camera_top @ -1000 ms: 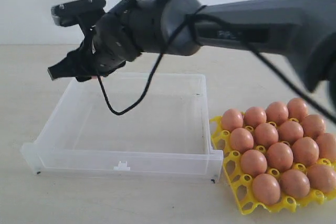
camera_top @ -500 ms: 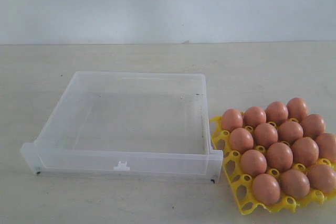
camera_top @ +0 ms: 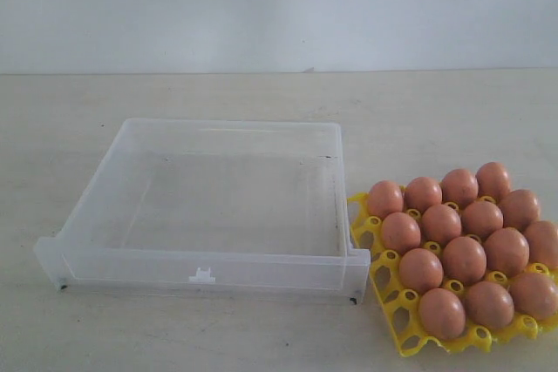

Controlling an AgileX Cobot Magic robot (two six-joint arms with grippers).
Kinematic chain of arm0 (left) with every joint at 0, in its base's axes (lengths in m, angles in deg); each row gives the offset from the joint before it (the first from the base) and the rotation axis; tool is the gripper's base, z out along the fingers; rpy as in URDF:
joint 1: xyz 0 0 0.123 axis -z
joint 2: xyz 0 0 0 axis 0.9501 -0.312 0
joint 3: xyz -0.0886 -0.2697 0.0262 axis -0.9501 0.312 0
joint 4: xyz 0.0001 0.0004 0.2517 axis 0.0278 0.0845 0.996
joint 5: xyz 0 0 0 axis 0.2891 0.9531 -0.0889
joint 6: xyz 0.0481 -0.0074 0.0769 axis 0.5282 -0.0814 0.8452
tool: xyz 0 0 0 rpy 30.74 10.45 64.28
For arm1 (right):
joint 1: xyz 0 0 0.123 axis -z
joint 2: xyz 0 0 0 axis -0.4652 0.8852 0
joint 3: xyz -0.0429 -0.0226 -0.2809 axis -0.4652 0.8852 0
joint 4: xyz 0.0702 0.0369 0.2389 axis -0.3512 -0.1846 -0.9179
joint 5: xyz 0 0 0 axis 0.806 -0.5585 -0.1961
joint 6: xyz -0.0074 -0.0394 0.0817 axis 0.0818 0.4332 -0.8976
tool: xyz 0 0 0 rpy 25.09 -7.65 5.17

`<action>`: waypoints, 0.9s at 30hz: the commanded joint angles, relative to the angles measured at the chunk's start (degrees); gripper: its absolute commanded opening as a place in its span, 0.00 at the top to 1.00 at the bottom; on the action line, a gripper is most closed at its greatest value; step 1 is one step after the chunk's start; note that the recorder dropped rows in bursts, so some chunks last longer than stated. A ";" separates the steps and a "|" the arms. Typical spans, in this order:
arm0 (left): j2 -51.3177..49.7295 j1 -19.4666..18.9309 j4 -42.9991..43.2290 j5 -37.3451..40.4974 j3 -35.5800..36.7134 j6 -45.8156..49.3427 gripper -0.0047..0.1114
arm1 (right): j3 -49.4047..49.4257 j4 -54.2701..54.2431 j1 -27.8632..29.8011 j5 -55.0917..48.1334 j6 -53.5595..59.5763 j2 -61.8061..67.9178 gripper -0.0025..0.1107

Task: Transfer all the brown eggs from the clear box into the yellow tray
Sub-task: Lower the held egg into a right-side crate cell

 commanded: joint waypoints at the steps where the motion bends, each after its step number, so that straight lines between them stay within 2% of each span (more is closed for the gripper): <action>1: -0.17 0.45 0.02 0.03 0.17 0.13 1.00 | 6.70 7.70 3.42 1.89 1.03 -8.48 0.98; 7: -0.17 0.45 0.02 0.03 0.17 0.13 1.00 | 25.91 11.32 11.42 1.89 2.60 -22.79 0.98; 13: -0.17 0.45 0.02 0.03 0.17 0.13 1.00 | 41.51 28.66 7.33 1.89 4.39 -30.47 0.98; 16: -0.17 0.45 0.02 0.03 0.17 0.13 1.00 | 43.94 30.87 5.86 1.89 3.29 -31.55 0.98; 22: -0.17 0.45 0.02 -0.12 0.17 0.13 1.00 | 44.74 37.91 5.86 1.89 -7.67 -31.65 0.98; 27: -0.17 0.45 0.02 -0.12 0.17 0.13 1.00 | 46.88 37.91 5.86 0.45 1.28 -31.65 0.98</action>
